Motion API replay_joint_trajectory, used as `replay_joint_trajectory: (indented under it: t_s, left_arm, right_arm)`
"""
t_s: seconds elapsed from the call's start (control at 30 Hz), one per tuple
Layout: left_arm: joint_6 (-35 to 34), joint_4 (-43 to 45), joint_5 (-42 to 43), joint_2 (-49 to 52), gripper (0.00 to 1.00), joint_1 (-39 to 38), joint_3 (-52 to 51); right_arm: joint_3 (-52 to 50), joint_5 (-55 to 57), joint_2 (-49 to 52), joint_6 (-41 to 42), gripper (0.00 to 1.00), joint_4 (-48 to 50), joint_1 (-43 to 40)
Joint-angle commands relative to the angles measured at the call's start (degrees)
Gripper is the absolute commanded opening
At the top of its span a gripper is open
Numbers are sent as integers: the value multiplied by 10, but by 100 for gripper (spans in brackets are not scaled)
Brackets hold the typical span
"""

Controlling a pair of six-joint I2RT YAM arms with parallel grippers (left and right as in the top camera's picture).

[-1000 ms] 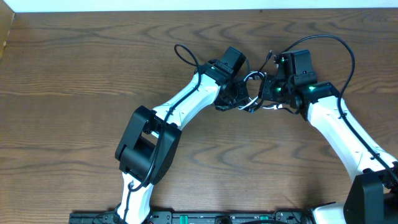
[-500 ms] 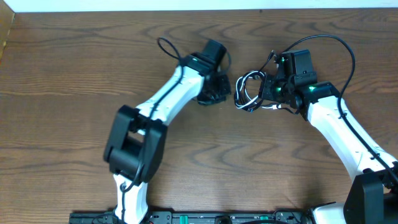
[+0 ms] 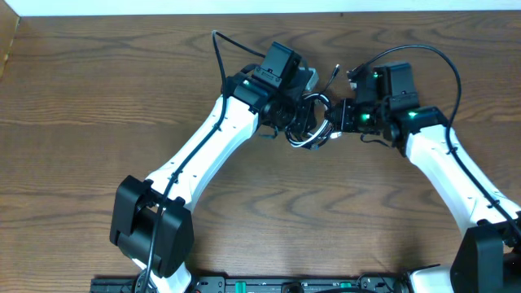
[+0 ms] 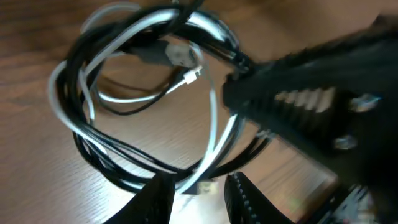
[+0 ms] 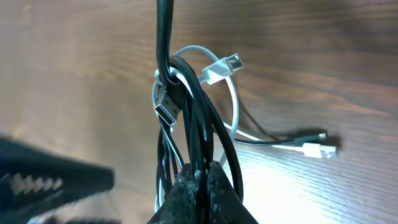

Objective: Untangle cables

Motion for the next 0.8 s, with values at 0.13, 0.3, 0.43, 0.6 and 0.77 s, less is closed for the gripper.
replay_joint_trajectory:
  t_s: [0.13,0.3,0.43,0.6,0.77]
  left_arm:
    - [74,-21,7,1,34,40,-2]
    - [45,-20,-24,1,43,52,-2]
    - [-29,-17,-98,5,45,49,-2]
    - [-84,-10,-101,26,47,49,-2]
    - [-88,-5,-71,45,48,49,-2]
  right_arm:
    - [5,-166,-5,-120,1,-20,-74]
    - [5,-198,-5,-163,1,-52,-89]
    - [5,-205,-5,-175,1,-63,-88]
    - [5,-207,-5,-175,1,-63,-88]
    - [5,-206,-5,-175,1,-63,-88]
